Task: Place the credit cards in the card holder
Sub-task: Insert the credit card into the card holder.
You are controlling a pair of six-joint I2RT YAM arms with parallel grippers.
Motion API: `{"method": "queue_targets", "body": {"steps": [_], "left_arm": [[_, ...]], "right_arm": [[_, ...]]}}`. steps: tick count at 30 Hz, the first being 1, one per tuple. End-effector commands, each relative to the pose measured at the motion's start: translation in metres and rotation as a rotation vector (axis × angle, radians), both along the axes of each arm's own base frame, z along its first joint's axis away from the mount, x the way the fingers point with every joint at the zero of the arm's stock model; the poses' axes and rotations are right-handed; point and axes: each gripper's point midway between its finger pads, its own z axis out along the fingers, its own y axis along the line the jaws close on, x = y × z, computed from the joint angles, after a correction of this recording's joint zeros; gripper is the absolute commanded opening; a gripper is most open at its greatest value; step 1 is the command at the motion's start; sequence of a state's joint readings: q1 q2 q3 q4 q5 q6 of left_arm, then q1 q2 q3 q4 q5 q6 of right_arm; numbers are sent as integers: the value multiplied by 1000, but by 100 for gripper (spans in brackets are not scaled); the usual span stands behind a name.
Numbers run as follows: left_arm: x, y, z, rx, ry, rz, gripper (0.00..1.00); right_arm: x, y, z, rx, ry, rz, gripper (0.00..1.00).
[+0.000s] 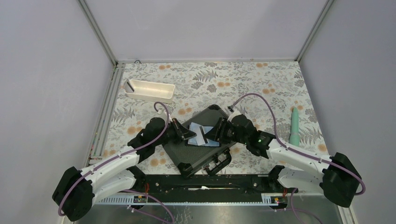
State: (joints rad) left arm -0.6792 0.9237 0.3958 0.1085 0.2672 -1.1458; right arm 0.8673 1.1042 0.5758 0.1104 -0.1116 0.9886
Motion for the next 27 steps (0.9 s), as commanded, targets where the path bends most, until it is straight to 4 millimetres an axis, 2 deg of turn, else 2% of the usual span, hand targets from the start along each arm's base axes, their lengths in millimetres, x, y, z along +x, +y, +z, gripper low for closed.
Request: {"method": "queue_targets", "body": {"steps": [1,6,10,14,20,27], "left_arm": [[0,-6,38,-123,-104,-39,0],[-4,1,67,-161,-211,-63,0],[-13,3,91,-215,-292,-106,0],[-24,4,112,-260,-364,-150,0],[-38,7,128,-299,-440,-194,0],[-48,10,137,-329,-478,-221,0]], "right_arm": [[3,-8,24,30,-99,-21,50],[0,-16,50,95,-178,10,54],[-11,-9,78,204,-236,106,54],[-22,0,97,284,-261,185,54],[-26,7,98,312,-236,221,49],[-31,15,100,364,-222,273,43]]}}
